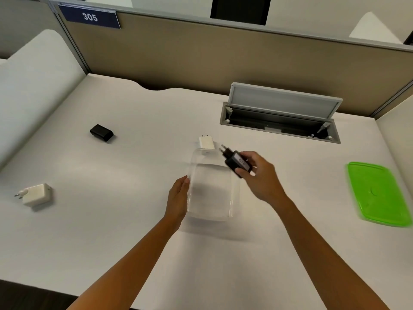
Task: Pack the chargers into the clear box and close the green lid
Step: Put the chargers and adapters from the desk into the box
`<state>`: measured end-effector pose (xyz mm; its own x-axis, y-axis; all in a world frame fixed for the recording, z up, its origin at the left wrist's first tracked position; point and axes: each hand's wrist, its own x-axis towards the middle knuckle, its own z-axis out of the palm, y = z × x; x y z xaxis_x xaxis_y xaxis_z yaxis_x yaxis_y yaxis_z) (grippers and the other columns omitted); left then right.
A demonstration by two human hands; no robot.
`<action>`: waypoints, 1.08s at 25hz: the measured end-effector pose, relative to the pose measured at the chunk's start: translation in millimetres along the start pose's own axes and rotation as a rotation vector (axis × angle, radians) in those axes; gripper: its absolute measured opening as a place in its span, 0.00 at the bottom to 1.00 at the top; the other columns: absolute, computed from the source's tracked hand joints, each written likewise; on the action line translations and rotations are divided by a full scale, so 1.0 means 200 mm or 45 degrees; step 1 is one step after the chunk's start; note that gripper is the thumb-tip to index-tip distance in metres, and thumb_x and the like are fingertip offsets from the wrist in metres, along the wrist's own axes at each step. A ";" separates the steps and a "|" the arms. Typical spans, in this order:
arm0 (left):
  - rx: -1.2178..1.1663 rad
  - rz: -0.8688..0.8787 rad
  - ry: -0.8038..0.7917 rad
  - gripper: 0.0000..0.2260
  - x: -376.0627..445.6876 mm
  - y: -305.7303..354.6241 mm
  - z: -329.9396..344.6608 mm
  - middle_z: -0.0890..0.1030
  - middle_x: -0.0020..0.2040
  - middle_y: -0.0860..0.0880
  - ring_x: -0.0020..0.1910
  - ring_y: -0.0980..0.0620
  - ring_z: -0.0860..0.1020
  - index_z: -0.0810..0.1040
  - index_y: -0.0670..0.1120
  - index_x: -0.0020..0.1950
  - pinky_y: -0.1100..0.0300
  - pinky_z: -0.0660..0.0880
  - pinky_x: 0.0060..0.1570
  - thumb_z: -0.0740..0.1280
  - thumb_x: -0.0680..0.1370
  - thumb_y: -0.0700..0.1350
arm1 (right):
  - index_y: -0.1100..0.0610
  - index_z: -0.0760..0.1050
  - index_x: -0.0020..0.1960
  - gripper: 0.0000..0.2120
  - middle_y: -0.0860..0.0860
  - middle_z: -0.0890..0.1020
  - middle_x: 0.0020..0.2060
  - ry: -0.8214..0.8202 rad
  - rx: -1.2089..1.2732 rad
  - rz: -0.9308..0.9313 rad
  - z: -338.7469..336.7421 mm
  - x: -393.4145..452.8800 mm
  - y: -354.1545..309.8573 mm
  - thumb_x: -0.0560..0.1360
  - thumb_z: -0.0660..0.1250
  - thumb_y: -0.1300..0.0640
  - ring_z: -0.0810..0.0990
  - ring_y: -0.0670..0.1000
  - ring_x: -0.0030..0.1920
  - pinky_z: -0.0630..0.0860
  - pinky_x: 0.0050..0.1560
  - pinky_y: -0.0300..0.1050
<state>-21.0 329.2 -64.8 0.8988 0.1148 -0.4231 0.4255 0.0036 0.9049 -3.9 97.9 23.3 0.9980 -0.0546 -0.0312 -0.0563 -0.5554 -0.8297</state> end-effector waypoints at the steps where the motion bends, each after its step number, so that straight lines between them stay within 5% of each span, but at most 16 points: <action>1: -0.009 0.003 -0.003 0.12 0.00 0.00 0.00 0.80 0.56 0.61 0.57 0.58 0.78 0.76 0.57 0.63 0.54 0.76 0.59 0.59 0.83 0.55 | 0.54 0.75 0.63 0.20 0.49 0.81 0.57 -0.082 -0.017 -0.010 0.04 -0.03 -0.03 0.72 0.73 0.61 0.79 0.48 0.56 0.74 0.58 0.39; 6: -0.101 0.030 0.017 0.15 -0.02 -0.01 0.04 0.80 0.62 0.53 0.63 0.51 0.77 0.75 0.51 0.68 0.52 0.72 0.65 0.58 0.83 0.53 | 0.55 0.71 0.69 0.22 0.52 0.76 0.63 -0.484 -0.374 0.107 0.32 -0.20 -0.06 0.76 0.68 0.63 0.76 0.53 0.62 0.70 0.63 0.41; 11: -0.158 0.048 0.019 0.11 -0.02 -0.01 0.06 0.80 0.59 0.59 0.61 0.56 0.77 0.75 0.59 0.64 0.62 0.74 0.57 0.59 0.83 0.52 | 0.57 0.71 0.68 0.21 0.55 0.76 0.62 -0.681 -0.548 0.193 0.41 -0.20 -0.06 0.75 0.69 0.64 0.77 0.55 0.60 0.73 0.59 0.42; 15: -0.179 0.054 0.041 0.13 -0.01 -0.02 0.07 0.80 0.62 0.55 0.63 0.52 0.77 0.76 0.56 0.66 0.52 0.74 0.65 0.59 0.83 0.52 | 0.58 0.74 0.67 0.21 0.56 0.78 0.63 -0.815 -0.558 0.254 0.39 -0.15 -0.05 0.75 0.70 0.62 0.78 0.56 0.59 0.74 0.56 0.42; 20: -0.162 0.083 0.060 0.11 -0.02 -0.02 0.07 0.80 0.60 0.56 0.62 0.50 0.77 0.75 0.57 0.65 0.61 0.76 0.54 0.58 0.84 0.51 | 0.54 0.78 0.66 0.20 0.54 0.80 0.63 -0.832 -0.570 0.255 0.36 -0.12 -0.01 0.76 0.67 0.66 0.80 0.55 0.59 0.76 0.54 0.42; 23: -0.135 0.082 0.075 0.14 -0.02 -0.02 0.08 0.78 0.64 0.52 0.64 0.49 0.76 0.74 0.52 0.68 0.55 0.76 0.60 0.59 0.84 0.50 | 0.54 0.80 0.64 0.20 0.54 0.82 0.60 -0.823 -0.643 0.232 0.38 -0.13 -0.02 0.74 0.67 0.68 0.81 0.56 0.56 0.78 0.53 0.44; 27: -0.134 0.031 0.242 0.17 0.02 -0.04 0.02 0.75 0.68 0.51 0.67 0.49 0.73 0.72 0.51 0.70 0.53 0.69 0.68 0.60 0.83 0.54 | 0.52 0.77 0.66 0.19 0.50 0.80 0.63 -0.746 -0.582 0.188 0.32 -0.07 -0.08 0.75 0.71 0.57 0.80 0.52 0.60 0.75 0.60 0.44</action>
<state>-20.6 325.1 -73.6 0.8685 0.3010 -0.3938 0.3817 0.1009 0.9188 -14.3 160.9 2.1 0.8236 0.2237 -0.5212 -0.0696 -0.8721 -0.4843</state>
